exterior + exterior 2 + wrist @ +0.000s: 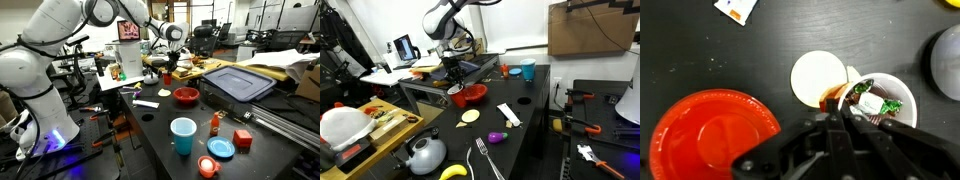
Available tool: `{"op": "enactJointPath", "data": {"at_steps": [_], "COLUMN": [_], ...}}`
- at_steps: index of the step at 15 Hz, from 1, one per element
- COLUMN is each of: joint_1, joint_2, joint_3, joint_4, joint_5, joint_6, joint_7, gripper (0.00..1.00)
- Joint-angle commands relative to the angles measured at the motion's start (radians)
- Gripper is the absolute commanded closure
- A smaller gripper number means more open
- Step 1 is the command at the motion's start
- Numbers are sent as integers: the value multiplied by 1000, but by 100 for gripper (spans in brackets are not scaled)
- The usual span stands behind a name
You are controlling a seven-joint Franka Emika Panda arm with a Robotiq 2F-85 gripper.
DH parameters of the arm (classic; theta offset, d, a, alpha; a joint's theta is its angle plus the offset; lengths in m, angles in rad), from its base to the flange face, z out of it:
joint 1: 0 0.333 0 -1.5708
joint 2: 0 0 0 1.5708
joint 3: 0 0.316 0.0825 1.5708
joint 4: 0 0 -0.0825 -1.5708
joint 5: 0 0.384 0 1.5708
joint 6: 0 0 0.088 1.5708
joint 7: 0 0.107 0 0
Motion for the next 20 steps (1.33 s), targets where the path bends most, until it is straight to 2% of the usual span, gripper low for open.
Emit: {"op": "enactJointPath", "data": {"at_steps": [1, 10, 20], "joint_1": [-43, -115, -163], "joint_2": [-129, -291, -312], "joint_3": [-26, -102, -181], "joint_4": [-145, -336, -465], "joint_5": [50, 36, 27], "joint_6": [40, 60, 135], "joint_7": [-13, -57, -38], "gripper": [99, 99, 99]}}
